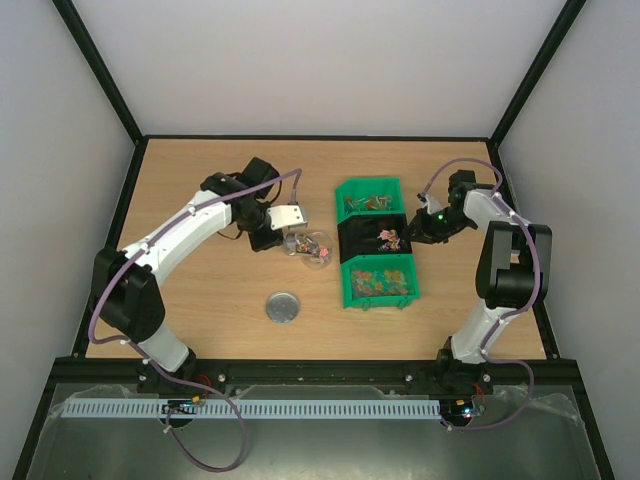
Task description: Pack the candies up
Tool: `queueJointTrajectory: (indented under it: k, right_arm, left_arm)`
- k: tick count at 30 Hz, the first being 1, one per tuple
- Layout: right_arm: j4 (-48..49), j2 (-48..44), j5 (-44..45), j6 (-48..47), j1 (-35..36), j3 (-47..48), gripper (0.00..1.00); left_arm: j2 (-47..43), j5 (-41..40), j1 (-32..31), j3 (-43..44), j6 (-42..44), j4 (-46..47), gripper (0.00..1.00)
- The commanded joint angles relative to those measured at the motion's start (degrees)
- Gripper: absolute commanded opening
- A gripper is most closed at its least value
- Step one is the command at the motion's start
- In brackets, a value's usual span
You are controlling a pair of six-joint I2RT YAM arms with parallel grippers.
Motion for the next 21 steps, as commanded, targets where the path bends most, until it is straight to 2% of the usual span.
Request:
queueJointTrajectory:
  k: [1, 14, 21]
  right_arm:
    - [0.92, 0.66, -2.90, -1.40, -0.35, -0.26, 0.01]
    - [0.41, 0.34, -2.59, -2.08, -0.35, 0.11, 0.01]
    - [3.23, -0.62, -2.81, 1.70, -0.35, -0.55, 0.01]
  left_arm:
    - [0.99, -0.92, -0.55, 3.15, 0.24, -4.51, 0.02]
    - [0.60, -4.07, -1.02, 4.51, 0.59, -6.43, 0.02]
    - [-3.06, -4.29, -0.75, 4.79, 0.34, -5.82, 0.02]
